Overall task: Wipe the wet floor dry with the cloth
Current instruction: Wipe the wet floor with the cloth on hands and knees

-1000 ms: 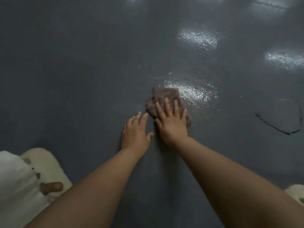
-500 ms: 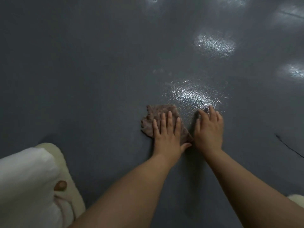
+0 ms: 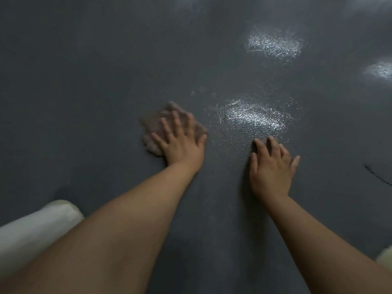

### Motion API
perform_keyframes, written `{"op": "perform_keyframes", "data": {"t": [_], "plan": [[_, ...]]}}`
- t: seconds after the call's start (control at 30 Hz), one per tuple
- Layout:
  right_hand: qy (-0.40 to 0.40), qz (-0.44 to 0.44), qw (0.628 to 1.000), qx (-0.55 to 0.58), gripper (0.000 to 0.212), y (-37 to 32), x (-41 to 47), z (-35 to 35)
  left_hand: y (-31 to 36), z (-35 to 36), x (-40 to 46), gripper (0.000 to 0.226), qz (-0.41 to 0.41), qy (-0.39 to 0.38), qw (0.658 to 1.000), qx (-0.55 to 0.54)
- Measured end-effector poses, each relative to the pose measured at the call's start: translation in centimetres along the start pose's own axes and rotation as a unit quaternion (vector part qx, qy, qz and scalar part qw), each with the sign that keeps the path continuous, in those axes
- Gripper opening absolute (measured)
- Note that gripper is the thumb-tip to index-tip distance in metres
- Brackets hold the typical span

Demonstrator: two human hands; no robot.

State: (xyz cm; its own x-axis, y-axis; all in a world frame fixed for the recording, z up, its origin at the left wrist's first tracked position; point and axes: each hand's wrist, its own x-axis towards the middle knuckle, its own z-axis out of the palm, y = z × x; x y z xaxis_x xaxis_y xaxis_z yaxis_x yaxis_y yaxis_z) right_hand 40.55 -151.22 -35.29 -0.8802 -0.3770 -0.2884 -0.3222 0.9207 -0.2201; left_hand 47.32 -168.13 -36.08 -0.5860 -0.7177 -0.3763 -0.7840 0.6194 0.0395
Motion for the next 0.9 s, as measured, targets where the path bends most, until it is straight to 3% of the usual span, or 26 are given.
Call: {"op": "perform_keyframes", "data": {"t": [0.13,0.33,0.43,0.57,0.73,0.8,0.9], "plan": [[0.008,0.018,1.000,0.014,0.042,-0.4,-0.2,0.0,4.3,-0.2,0.0,0.062,0.227,-0.036,0.971,0.068],[-0.007,0.050,0.999,0.007,0.043,-1.3,-0.2,0.3,5.4,-1.8,4.8,0.061,0.279,-0.036,0.954,0.106],[-0.006,0.056,0.998,0.011,0.043,-1.5,-0.2,0.3,4.2,-3.0,6.9,0.061,0.228,-0.034,0.970,0.073],[-0.004,0.049,0.999,0.009,0.043,-1.4,-0.2,0.3,-1.0,-3.4,8.7,0.060,0.069,-0.013,0.998,0.001],[-0.006,0.042,0.999,0.010,0.042,-1.3,-0.2,0.1,-8.9,-2.6,6.5,0.063,-0.139,0.021,0.988,-0.058],[-0.006,0.042,0.999,0.011,0.041,-1.2,0.0,-0.2,-8.5,-1.9,5.4,0.061,-0.155,0.033,0.985,-0.067],[-0.005,0.038,0.999,0.018,0.040,-1.1,0.1,-0.5,-5.5,-0.9,3.3,0.058,-0.075,0.024,0.996,-0.037]]}}
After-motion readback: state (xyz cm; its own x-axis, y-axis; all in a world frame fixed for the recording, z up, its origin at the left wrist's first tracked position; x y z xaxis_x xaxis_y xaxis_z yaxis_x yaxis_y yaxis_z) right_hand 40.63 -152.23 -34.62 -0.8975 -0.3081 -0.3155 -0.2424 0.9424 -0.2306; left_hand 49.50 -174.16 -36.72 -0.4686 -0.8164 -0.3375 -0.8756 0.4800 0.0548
